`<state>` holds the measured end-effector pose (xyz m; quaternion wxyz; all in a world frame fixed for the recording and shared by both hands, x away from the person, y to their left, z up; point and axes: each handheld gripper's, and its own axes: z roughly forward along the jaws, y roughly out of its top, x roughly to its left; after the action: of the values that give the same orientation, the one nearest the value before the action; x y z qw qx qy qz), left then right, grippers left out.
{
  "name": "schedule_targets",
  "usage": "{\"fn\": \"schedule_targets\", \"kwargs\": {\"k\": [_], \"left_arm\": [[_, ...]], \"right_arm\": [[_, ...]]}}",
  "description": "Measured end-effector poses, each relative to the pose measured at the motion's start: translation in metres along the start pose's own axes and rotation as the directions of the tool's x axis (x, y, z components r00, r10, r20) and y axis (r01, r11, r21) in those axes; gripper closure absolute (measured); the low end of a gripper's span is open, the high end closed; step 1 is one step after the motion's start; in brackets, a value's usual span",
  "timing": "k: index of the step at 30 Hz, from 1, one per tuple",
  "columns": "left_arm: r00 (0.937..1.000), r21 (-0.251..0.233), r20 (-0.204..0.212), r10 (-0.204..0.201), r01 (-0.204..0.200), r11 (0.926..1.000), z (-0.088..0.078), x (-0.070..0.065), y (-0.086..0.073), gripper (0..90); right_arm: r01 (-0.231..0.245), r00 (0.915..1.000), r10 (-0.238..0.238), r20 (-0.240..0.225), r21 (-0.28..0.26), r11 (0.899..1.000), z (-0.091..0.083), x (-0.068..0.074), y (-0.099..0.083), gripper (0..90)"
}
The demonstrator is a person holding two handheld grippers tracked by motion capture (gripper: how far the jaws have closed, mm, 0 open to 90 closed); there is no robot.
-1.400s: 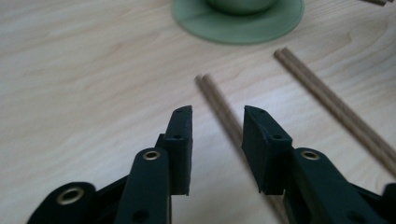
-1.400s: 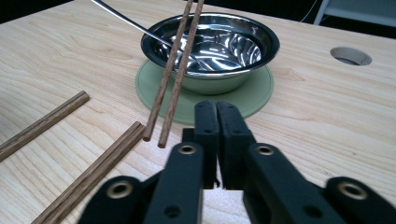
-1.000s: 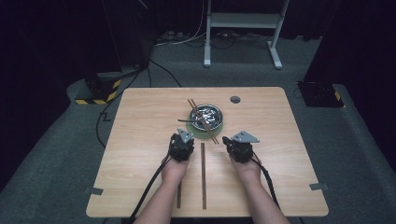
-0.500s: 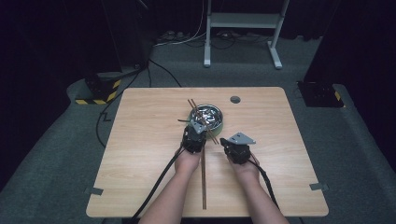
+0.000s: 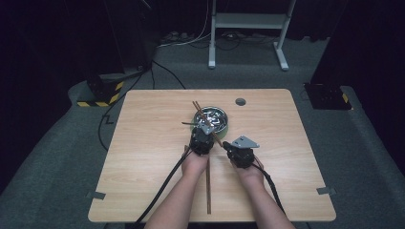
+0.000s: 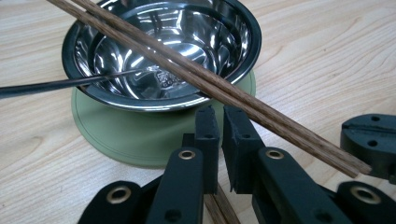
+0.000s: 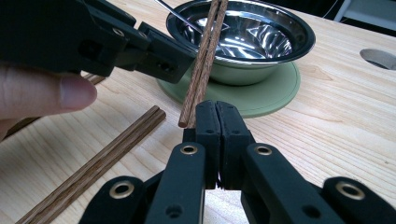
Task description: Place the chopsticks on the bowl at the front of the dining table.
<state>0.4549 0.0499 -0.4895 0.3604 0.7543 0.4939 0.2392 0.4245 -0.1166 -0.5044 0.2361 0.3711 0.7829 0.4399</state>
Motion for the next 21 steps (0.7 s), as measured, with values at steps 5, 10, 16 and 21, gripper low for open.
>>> {"fn": "schedule_targets", "kwargs": {"k": [5,10,16,21], "left_arm": [[1.0,0.0,0.0,-0.003,0.003,1.0,0.0001,0.0,-0.0004,83.8],[1.0,-0.005,-0.003,0.004,-0.004,1.0,-0.0019,0.001,-0.0011,83.9],[0.9999,-0.005,0.0,0.014,-0.014,0.9999,-0.0049,0.0048,-0.0028,84.9],[0.9998,-0.013,0.01,-0.015,0.015,0.9998,-0.0048,0.0068,-0.0027,84.7]], "right_arm": [[-0.003,1.0,0.003,-0.004,-0.002,1.0,0.0006,0.001,0.0001,87.9],[0.014,0.9998,-0.014,-0.015,-0.008,1.0,0.0006,0.0029,0.0008,87.3],[0.03,0.9993,-0.031,-0.02,-0.011,0.999,0.0019,0.0078,0.0017,85.6],[0.008,1.0,-0.008,0.006,-0.016,1.0,0.0033,0.0072,0.0023,82.9]]}}
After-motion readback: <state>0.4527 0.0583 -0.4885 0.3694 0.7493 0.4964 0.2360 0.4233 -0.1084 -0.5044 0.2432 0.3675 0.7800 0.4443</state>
